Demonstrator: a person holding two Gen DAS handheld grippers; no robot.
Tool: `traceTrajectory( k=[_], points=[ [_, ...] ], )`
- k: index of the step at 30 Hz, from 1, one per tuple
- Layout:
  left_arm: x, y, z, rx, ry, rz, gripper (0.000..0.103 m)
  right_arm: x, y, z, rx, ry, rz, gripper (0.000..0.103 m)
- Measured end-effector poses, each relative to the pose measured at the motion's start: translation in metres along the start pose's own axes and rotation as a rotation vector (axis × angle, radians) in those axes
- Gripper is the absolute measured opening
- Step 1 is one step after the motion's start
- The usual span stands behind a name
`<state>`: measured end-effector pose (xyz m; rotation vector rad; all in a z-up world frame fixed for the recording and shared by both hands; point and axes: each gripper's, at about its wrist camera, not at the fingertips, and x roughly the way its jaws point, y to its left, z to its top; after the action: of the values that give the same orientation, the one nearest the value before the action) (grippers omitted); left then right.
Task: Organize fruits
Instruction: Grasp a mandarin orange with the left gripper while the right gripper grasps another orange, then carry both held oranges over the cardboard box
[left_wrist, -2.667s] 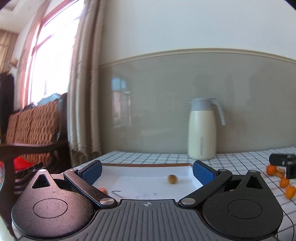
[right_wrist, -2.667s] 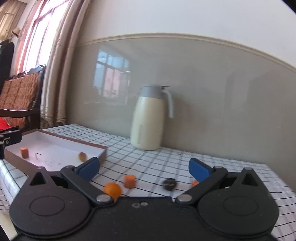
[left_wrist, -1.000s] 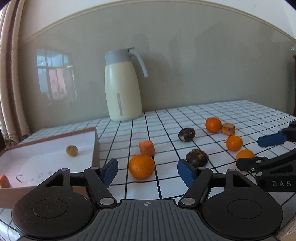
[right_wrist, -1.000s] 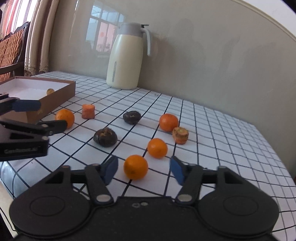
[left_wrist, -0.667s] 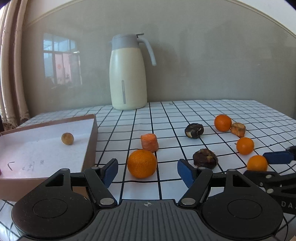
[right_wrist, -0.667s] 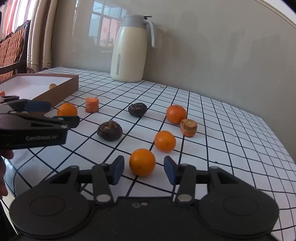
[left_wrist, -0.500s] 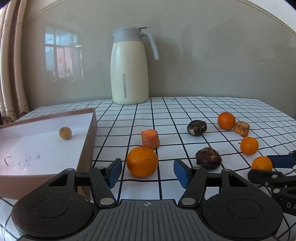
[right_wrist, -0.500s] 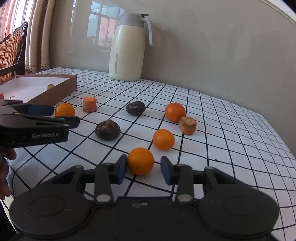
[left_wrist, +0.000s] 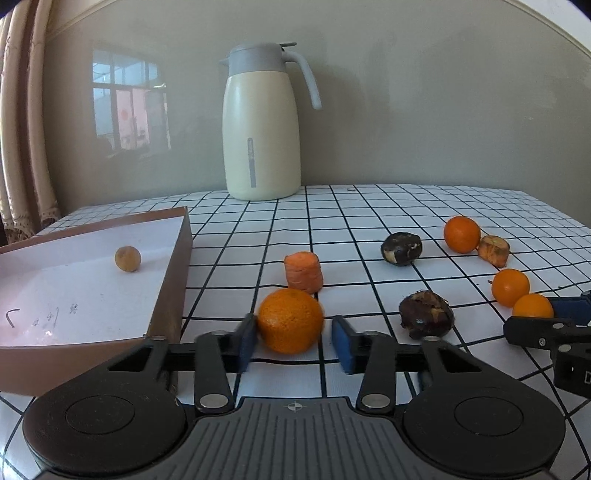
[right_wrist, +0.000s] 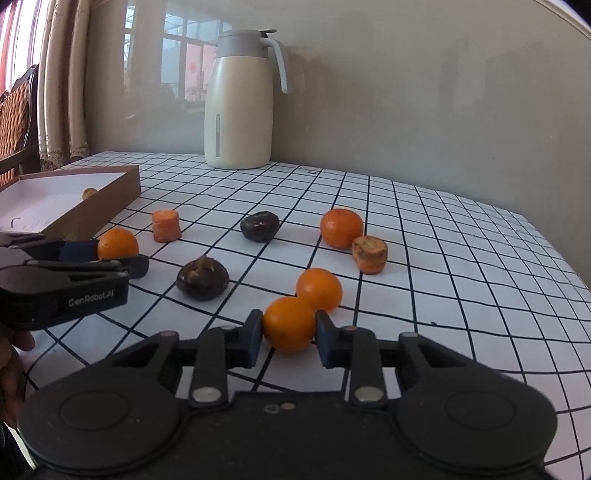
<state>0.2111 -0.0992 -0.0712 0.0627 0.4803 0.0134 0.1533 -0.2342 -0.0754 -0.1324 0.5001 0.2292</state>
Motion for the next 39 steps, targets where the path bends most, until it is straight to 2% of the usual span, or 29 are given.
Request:
traceTrajectory(
  k=[9, 21, 39],
  points=[
    [-0.003, 0.002, 0.001, -0.012, -0.001, -0.015, 0.037, -0.001, -0.004, 0.002, 0.023, -0.01, -0.015, 0.022],
    [-0.047, 0.007, 0.009, 0.026, -0.078, -0.044, 0.037, -0.017, 0.002, 0.011, 0.045, -0.064, -0.005, 0.022],
    [-0.105, 0.07, 0.025, 0.004, -0.189, 0.071, 0.037, -0.051, 0.049, 0.039, -0.027, -0.199, 0.075, 0.022]
  ],
)
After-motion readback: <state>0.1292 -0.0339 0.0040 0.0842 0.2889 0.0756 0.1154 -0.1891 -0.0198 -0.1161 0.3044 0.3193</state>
